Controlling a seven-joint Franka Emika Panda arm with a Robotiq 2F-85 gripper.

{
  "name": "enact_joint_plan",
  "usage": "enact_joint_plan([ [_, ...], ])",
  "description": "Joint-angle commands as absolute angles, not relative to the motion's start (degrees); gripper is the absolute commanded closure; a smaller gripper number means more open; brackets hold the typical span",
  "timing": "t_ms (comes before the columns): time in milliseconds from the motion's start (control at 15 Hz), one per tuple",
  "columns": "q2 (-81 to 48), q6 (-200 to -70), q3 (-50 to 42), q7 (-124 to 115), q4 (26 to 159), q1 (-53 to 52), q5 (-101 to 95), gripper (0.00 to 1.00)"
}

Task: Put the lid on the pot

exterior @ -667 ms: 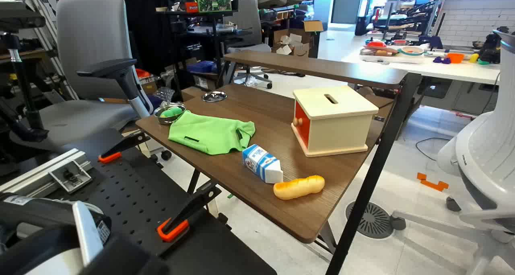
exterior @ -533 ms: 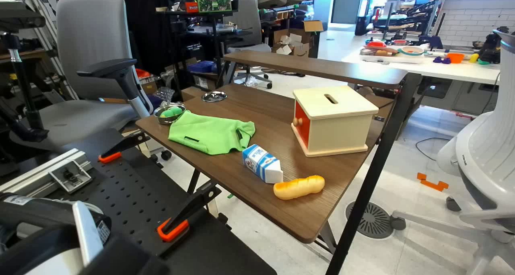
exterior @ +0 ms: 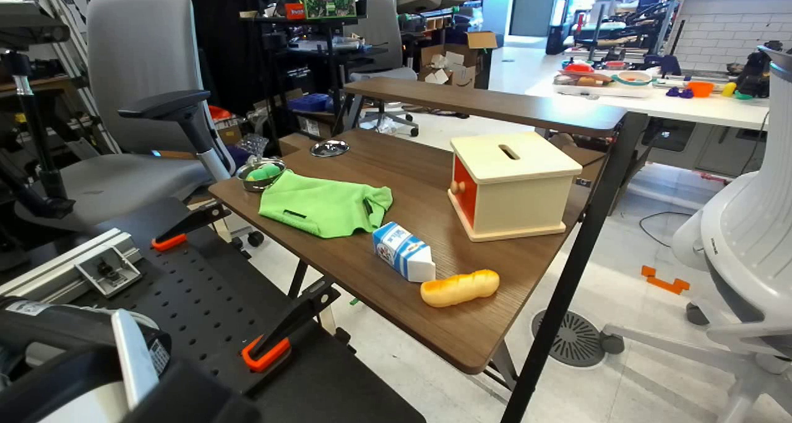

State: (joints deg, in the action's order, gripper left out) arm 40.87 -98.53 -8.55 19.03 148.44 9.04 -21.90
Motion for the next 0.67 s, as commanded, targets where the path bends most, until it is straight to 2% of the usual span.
enact_joint_plan([
  [0,41.0,-98.2,-9.5,18.4,148.3,7.8,-22.4,0.00],
  [267,40.8,-98.3,-9.3,18.4,148.3,7.5,-22.3,0.00],
  [600,38.4,-107.2,-8.3,21.3,149.4,-0.5,-17.6,0.00],
])
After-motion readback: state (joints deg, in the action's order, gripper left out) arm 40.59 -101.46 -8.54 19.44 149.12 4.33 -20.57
